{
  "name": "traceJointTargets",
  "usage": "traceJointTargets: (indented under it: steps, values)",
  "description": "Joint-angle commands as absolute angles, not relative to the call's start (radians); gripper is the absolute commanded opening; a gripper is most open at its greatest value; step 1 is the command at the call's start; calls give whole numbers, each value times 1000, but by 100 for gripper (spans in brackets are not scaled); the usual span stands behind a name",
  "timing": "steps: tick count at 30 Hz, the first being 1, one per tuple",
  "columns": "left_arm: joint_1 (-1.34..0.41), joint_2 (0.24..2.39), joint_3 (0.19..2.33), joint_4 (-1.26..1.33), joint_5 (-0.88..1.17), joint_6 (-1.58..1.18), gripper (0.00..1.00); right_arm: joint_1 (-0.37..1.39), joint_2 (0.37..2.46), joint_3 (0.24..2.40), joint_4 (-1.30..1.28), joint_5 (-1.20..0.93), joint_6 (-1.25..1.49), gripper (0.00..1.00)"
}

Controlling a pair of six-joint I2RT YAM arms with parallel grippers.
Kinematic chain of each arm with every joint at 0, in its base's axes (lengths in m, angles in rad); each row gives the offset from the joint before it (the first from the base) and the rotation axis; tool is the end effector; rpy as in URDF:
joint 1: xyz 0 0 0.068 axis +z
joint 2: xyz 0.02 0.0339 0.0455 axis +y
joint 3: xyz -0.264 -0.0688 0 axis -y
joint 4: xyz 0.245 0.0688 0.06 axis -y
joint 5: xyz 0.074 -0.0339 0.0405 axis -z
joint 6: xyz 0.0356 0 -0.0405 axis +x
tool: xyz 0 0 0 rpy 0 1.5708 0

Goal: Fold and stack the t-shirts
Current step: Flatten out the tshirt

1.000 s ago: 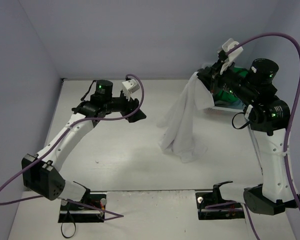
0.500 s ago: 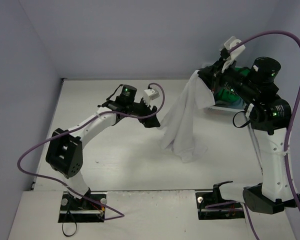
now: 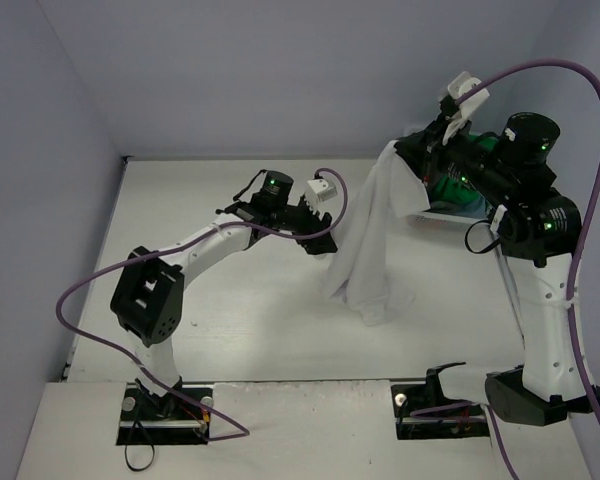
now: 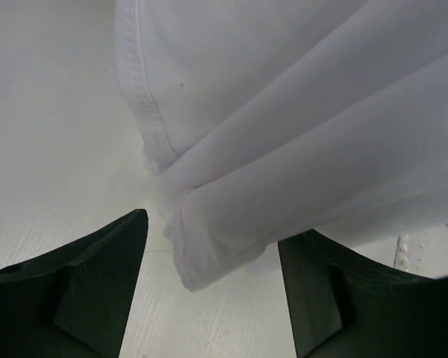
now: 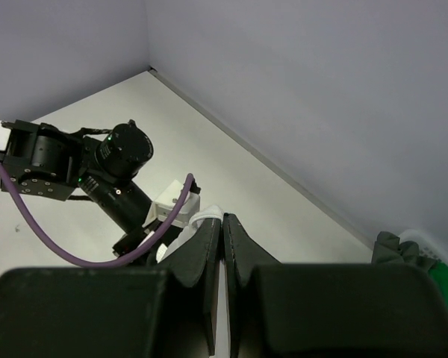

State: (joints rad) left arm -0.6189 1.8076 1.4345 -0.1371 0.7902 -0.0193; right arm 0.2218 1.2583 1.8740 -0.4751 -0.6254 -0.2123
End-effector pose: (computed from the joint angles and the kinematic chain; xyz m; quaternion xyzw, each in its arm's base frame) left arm 0.3261 -0.2633 0.2883 0.4211 0.7032 -0.4617 0.3391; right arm 0.1964 0.0657 0.5696 -0.3612 0.5592 0.2051 0.7174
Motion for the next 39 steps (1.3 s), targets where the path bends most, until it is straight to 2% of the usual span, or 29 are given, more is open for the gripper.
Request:
traceJointTargets:
  steps: [1, 3, 4, 5, 8, 10, 16, 26, 31, 39]
  values:
    - [-614, 1802, 1502, -44, 779, -20, 64, 213, 1252, 1905, -379, -661, -201, 0]
    - [-615, 1819, 1512, -52, 793, -25, 55, 212, 1252, 1907, -379, -663, -201, 0]
    - [-615, 1821, 1514, -52, 796, -26, 35, 212, 1250, 1904, -379, -663, -202, 0]
    - [-615, 1824, 1516, -52, 798, -26, 25, 210, 1250, 1901, -379, -663, -202, 0]
    - [-615, 1821, 1523, -70, 796, -26, 12, 209, 1247, 1887, -379, -664, -206, 0]
    - [-615, 1815, 1529, -86, 781, -18, 0, 209, 1246, 1878, -377, -660, -210, 0]
    - [-606, 1720, 1526, -187, 723, 103, 0, 209, 1246, 1822, -376, -637, -241, 0]
    - [-437, 1514, 1617, -461, 699, 166, 0, 209, 1221, 1715, -377, -561, -296, 0]
    - [-423, 1402, 1670, -577, 680, 206, 0, 207, 1203, 1718, -376, -515, -287, 0]
    - [-371, 1284, 1857, -790, 749, 248, 0, 210, 1135, 1758, -394, -607, -268, 0]
